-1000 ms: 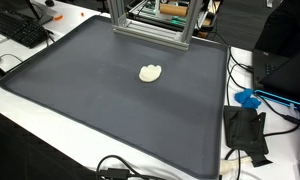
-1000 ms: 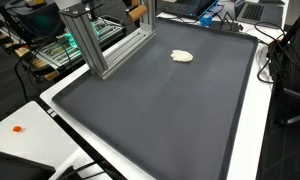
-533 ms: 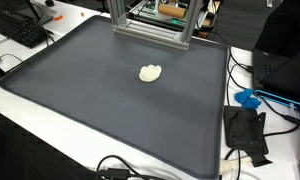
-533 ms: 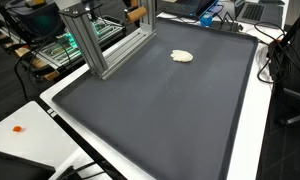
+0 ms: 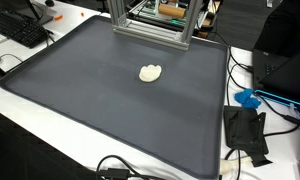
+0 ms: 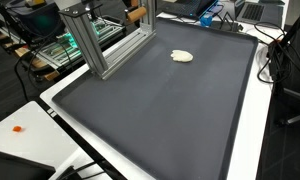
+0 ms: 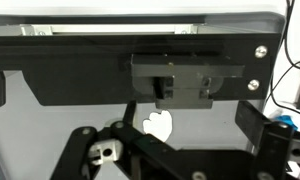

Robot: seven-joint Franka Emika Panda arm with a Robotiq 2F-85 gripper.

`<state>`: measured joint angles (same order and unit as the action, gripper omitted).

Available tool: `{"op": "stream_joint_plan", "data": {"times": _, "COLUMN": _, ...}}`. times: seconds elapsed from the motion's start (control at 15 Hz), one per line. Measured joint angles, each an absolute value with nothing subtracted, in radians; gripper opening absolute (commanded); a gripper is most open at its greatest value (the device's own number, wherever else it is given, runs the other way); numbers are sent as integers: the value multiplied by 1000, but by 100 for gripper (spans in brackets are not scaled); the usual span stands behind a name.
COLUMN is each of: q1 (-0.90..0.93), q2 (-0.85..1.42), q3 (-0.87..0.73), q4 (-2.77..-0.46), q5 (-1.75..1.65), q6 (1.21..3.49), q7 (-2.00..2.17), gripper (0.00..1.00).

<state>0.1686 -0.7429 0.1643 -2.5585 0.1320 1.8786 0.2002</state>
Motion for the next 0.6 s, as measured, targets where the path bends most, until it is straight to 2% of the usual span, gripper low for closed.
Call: {"op": "stream_joint_plan", "data": {"times": 0.6, "q1": 107, "q2": -576, "q3": 192, "q4": -2377, "q5": 116, "q6": 1945, "q7": 243, "gripper": 100}}
